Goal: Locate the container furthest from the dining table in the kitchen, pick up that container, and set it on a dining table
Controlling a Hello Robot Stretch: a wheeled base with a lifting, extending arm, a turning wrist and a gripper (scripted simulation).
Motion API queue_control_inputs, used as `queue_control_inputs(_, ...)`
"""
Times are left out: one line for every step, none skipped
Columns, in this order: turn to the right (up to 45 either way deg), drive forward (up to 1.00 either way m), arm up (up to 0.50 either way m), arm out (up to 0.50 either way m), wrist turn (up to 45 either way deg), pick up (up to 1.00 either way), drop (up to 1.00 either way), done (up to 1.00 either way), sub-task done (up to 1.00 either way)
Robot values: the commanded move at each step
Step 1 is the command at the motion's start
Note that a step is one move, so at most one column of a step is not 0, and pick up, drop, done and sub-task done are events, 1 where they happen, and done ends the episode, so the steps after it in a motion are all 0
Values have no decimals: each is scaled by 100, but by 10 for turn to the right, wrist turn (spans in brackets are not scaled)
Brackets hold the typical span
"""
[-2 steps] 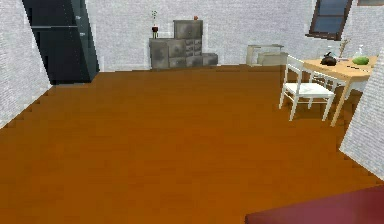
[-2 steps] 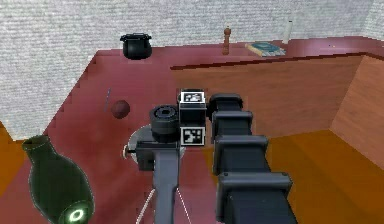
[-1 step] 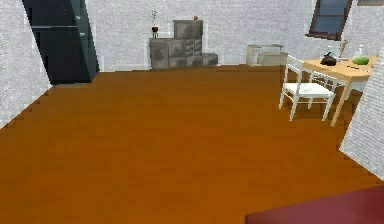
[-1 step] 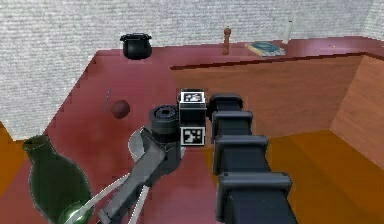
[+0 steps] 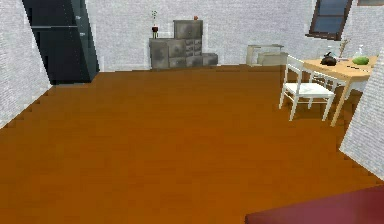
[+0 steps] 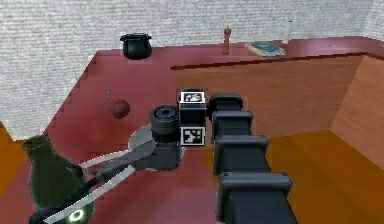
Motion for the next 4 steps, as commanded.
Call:
queue_control_inputs(0,0,0,0,450,0,0,0,0)
queue_control_inputs(0,0,0,0,150,0,0,0,0)
queue_control_inputs(0,0,-12,0,0,0,0,0,0)
queue_control_inputs(0,0,0,0,0,100,0,0,0)
